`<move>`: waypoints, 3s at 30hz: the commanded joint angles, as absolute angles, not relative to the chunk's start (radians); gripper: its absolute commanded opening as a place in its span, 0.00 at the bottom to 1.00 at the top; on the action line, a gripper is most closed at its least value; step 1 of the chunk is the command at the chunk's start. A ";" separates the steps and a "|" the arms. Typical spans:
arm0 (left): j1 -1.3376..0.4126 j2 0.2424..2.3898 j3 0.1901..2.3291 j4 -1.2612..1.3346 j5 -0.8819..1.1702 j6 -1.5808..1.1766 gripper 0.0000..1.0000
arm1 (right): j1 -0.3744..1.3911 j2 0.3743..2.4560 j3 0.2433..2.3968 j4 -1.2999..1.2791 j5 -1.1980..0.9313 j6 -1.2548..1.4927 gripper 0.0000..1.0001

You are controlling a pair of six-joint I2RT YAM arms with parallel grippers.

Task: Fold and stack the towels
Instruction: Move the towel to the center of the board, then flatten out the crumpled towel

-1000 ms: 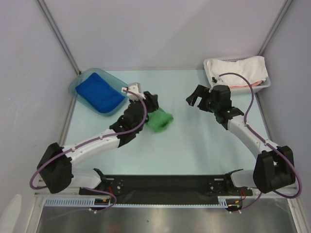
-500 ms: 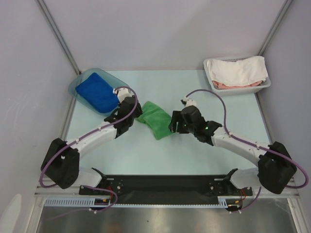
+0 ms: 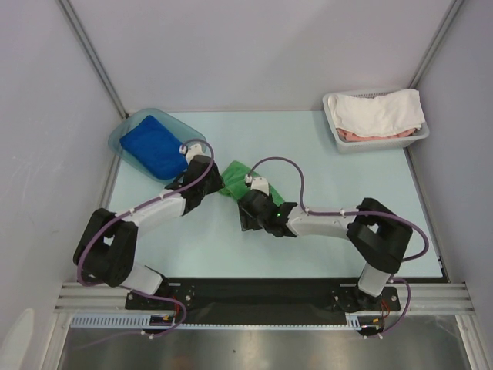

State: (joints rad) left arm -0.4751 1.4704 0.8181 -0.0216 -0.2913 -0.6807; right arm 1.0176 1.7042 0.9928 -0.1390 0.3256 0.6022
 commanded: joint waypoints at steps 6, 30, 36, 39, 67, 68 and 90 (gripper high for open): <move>-0.456 1.459 0.776 0.041 -0.239 -0.673 0.47 | 1.026 1.832 1.091 -0.126 0.468 0.606 0.49; -0.445 1.396 0.736 0.067 -0.108 -0.661 0.42 | 0.822 1.454 0.792 -0.239 0.494 0.614 0.08; -0.456 1.449 0.745 0.055 -0.080 -0.676 0.41 | 0.773 1.393 0.781 -0.256 0.489 0.601 0.09; -0.463 1.469 0.738 0.087 -0.063 -0.684 0.43 | 0.759 1.393 0.779 -0.250 0.472 0.595 0.09; -0.503 1.534 0.810 0.011 -0.106 -0.681 0.42 | 0.719 1.373 0.742 -0.209 0.426 0.592 0.09; -0.509 1.535 0.814 0.009 -0.106 -0.680 0.42 | 0.719 1.373 0.741 -0.207 0.426 0.591 0.09; -0.532 1.601 0.854 -0.040 -0.152 -0.690 0.41 | 0.701 1.367 0.721 -0.189 0.402 0.589 0.10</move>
State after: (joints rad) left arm -0.5255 1.5867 0.8120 -0.0406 -0.1322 -0.6811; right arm 0.7063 1.3911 0.7250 -0.2104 0.3954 0.5945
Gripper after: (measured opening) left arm 0.411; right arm 0.100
